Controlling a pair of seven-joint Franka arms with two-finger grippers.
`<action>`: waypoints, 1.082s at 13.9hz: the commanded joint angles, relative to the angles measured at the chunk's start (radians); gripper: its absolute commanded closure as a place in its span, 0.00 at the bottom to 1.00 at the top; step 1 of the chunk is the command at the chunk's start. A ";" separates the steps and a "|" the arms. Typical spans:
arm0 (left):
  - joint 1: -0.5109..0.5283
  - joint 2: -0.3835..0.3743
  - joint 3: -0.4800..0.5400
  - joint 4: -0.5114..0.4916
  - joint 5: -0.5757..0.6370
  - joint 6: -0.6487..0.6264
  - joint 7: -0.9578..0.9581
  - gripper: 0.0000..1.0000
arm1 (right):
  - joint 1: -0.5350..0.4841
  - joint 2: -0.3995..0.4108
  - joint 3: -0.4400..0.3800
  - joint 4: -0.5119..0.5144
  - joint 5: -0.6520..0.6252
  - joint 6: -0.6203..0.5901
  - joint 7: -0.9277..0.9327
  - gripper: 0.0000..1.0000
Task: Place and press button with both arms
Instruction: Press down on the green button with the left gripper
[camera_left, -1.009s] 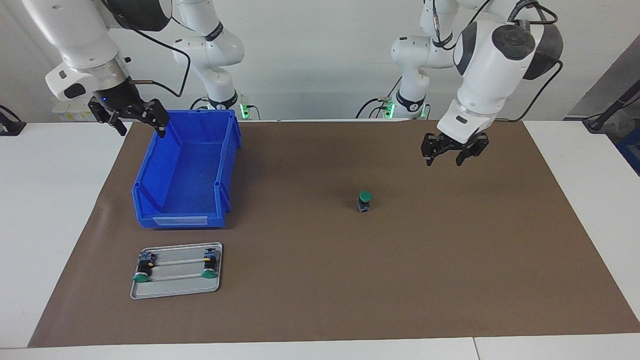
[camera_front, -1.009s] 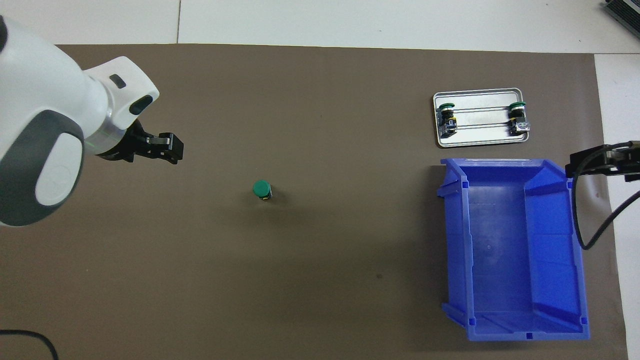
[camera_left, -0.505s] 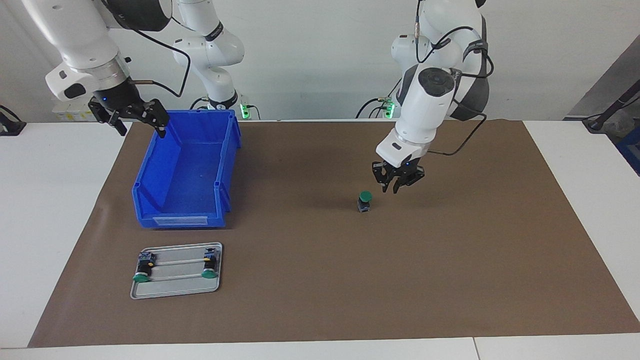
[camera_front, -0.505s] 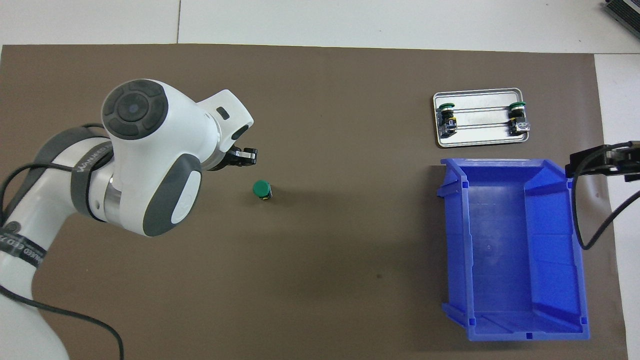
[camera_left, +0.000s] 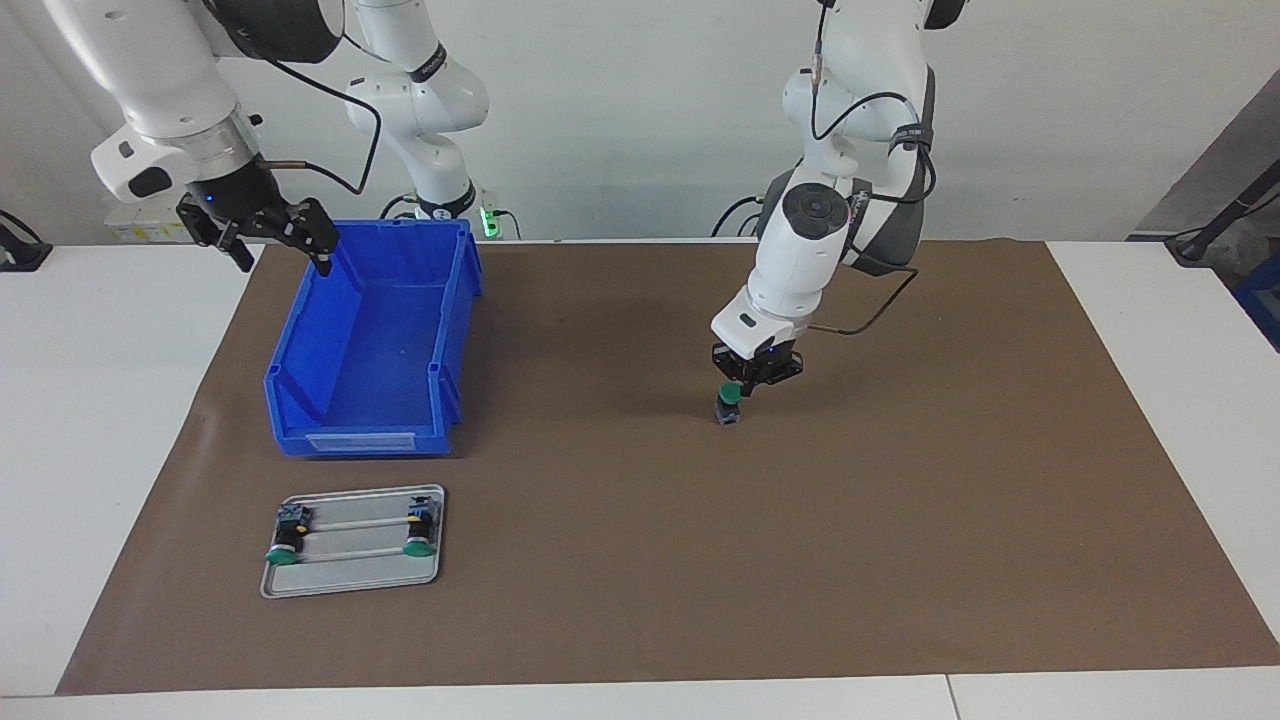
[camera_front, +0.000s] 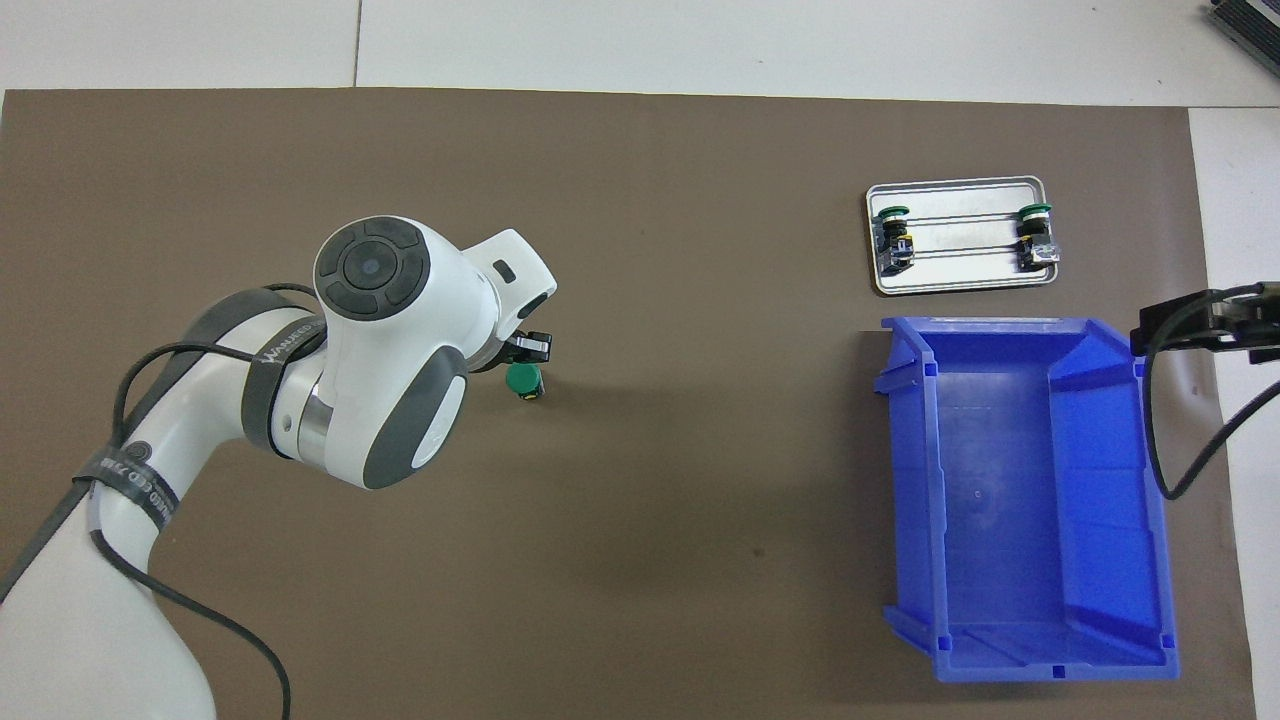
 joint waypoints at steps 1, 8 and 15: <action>-0.057 -0.032 0.018 -0.073 -0.010 0.095 -0.038 1.00 | 0.000 -0.018 -0.005 -0.016 0.002 -0.008 0.011 0.00; -0.062 -0.038 0.017 -0.121 -0.010 0.106 -0.044 1.00 | 0.000 -0.018 -0.005 -0.016 0.002 -0.008 0.011 0.00; -0.062 -0.042 0.018 -0.119 -0.012 0.080 -0.081 1.00 | 0.000 -0.018 -0.005 -0.016 0.002 -0.008 0.011 0.00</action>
